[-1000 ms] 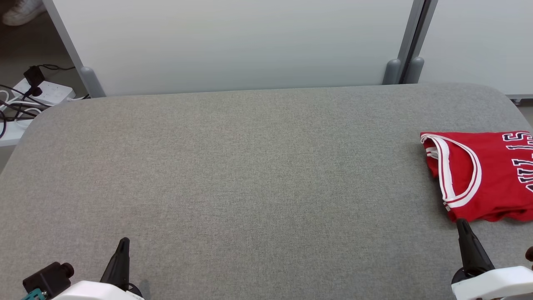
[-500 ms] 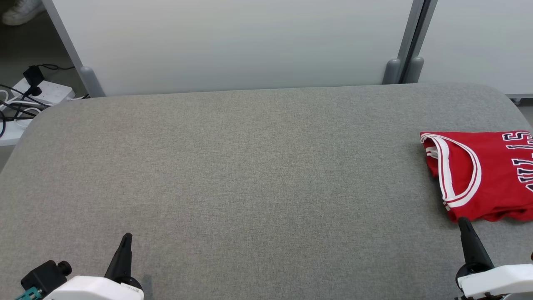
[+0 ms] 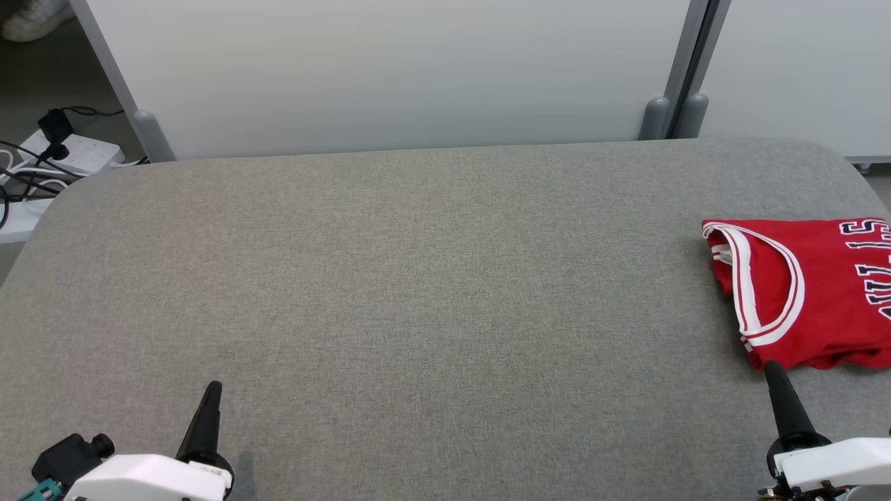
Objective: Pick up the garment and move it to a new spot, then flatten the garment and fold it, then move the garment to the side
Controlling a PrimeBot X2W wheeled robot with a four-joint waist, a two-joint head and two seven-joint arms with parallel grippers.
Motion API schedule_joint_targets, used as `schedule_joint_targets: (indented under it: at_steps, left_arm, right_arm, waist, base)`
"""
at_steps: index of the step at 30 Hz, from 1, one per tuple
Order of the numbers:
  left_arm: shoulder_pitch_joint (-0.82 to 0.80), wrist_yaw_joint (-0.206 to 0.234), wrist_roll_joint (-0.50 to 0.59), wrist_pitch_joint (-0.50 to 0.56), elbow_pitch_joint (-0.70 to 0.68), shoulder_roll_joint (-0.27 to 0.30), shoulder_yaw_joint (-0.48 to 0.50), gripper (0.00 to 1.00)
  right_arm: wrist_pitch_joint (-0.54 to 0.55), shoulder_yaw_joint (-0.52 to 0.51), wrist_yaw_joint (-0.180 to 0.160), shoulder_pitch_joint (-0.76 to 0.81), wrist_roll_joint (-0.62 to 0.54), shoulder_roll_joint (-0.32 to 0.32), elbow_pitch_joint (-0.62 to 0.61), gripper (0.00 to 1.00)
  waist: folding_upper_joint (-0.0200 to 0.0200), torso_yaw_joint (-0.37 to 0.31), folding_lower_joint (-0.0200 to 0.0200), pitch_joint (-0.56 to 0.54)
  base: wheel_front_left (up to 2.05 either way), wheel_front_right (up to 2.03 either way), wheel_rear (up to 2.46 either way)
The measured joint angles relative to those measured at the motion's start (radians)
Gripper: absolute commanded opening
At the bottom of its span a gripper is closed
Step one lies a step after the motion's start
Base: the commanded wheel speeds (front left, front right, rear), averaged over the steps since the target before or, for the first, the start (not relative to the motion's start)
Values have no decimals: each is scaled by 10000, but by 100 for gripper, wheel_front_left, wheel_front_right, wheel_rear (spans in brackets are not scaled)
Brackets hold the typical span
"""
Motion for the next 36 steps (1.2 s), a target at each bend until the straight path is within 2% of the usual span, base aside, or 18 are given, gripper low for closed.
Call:
schedule_joint_targets:
  at_steps: [36]
  left_arm:
    - [-650,-1239,-2836,767,878,-1057,1248,0]
  right_arm:
    - [539,-278,-15,-448,3837,134,474,0]
  waist:
    - [0,-21,0,30]
  base:
    - [0,0,0]
